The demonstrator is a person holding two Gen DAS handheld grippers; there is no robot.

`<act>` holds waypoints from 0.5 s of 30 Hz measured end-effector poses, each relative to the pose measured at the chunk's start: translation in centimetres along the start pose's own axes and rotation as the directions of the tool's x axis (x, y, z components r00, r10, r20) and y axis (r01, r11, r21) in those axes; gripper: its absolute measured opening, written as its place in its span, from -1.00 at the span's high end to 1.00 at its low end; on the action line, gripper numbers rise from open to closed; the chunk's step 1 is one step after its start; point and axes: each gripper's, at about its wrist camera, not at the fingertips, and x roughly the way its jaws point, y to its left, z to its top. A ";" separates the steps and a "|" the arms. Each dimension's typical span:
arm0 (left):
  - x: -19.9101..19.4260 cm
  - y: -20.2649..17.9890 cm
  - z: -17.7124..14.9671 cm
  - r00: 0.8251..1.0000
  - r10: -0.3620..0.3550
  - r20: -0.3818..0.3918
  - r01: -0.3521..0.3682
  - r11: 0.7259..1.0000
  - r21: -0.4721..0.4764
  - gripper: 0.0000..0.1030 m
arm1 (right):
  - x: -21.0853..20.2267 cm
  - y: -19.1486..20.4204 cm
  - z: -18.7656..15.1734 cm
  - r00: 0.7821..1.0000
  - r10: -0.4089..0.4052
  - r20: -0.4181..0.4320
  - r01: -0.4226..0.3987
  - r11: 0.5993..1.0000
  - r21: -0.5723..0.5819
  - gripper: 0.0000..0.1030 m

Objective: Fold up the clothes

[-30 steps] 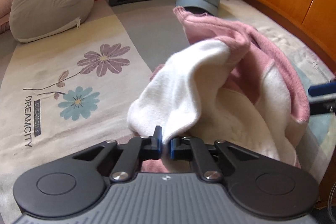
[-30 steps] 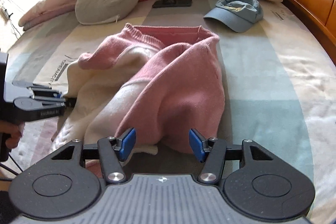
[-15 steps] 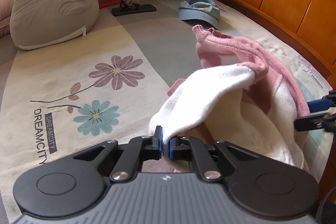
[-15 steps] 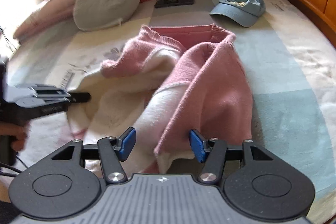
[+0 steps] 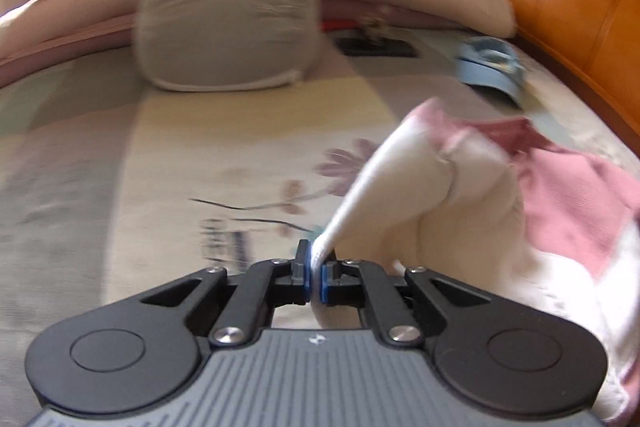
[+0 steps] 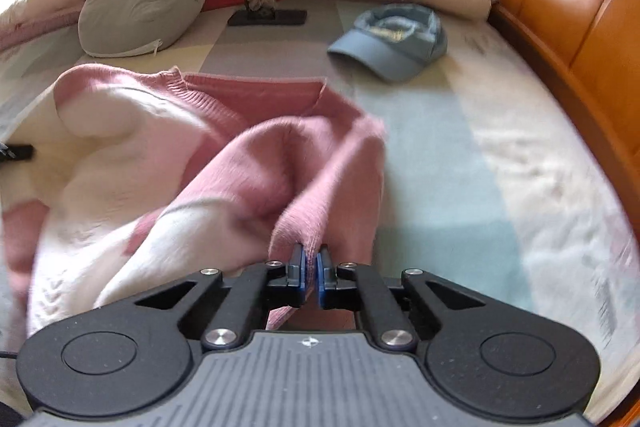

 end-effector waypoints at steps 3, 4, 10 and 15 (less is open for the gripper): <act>0.1 2.5 0.1 1.000 0.005 -0.020 -0.006 0.998 -0.065 0.95 | 0.1 -0.8 1.0 1.000 -0.020 0.004 0.020 0.999 -0.050 0.84; 0.1 2.9 0.0 1.000 0.001 -0.024 -0.003 0.997 -0.079 0.95 | 0.2 -1.1 1.3 1.000 -0.024 0.001 0.024 0.998 -0.065 0.84; 0.6 4.9 0.3 0.999 0.032 -0.036 -0.035 0.995 -0.096 0.94 | 1.4 -3.2 2.1 0.997 -0.061 -0.044 0.058 0.996 -0.073 0.94; 0.7 6.6 1.3 0.997 0.065 -0.036 -0.068 0.993 -0.092 0.94 | 1.6 -5.7 1.1 0.989 0.130 -0.074 -0.116 0.978 0.174 0.45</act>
